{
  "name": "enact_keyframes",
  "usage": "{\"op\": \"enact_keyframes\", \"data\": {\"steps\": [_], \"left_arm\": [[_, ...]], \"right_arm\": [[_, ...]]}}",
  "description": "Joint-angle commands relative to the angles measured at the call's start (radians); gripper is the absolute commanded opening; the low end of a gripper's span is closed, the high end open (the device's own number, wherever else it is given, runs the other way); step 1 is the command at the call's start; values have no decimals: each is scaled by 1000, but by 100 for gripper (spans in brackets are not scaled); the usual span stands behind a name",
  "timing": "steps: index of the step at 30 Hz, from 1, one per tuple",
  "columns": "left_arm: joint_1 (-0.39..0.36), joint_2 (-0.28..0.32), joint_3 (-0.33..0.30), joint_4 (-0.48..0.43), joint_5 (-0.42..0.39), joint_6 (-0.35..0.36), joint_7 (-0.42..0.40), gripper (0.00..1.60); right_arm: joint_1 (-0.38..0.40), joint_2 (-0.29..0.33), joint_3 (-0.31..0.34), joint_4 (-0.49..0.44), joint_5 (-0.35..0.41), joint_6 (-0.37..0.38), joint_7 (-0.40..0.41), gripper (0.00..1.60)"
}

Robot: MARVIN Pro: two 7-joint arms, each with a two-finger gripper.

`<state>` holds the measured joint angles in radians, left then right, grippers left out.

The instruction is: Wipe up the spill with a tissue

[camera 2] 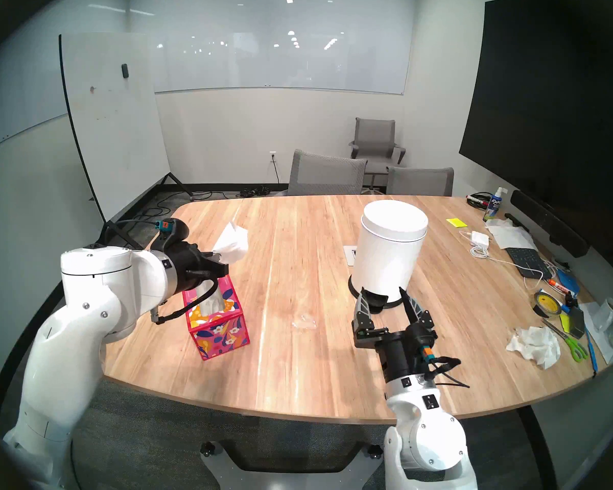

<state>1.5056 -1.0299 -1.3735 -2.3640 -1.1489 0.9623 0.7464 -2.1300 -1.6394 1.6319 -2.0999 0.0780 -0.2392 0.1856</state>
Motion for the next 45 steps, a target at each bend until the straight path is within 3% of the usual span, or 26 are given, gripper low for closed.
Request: {"op": "enact_keyframes", "data": {"steps": [1,14,23,32,39,45], "left_arm": [[1,19,-12,-79,-61,-2,38,0],[17,40,-14,-79,-155,-2,89,0],[-31,24,31,-79,-194,-2,131,0],[-68,-30,158,-79,-176,-2,191,0],[-43,-69,252,-79,-117,-14,228,0],[-61,-119,350,-5,-41,-45,222,0]], "right_arm": [[3,2,1,-23,-1,-4,2,160],[3,2,1,-23,-1,-4,2,160],[3,2,1,-23,-1,-3,2,160],[3,2,1,-23,-1,-3,2,160],[2,2,1,-24,-1,-3,2,160],[2,2,1,-24,-1,-3,2,160]]}}
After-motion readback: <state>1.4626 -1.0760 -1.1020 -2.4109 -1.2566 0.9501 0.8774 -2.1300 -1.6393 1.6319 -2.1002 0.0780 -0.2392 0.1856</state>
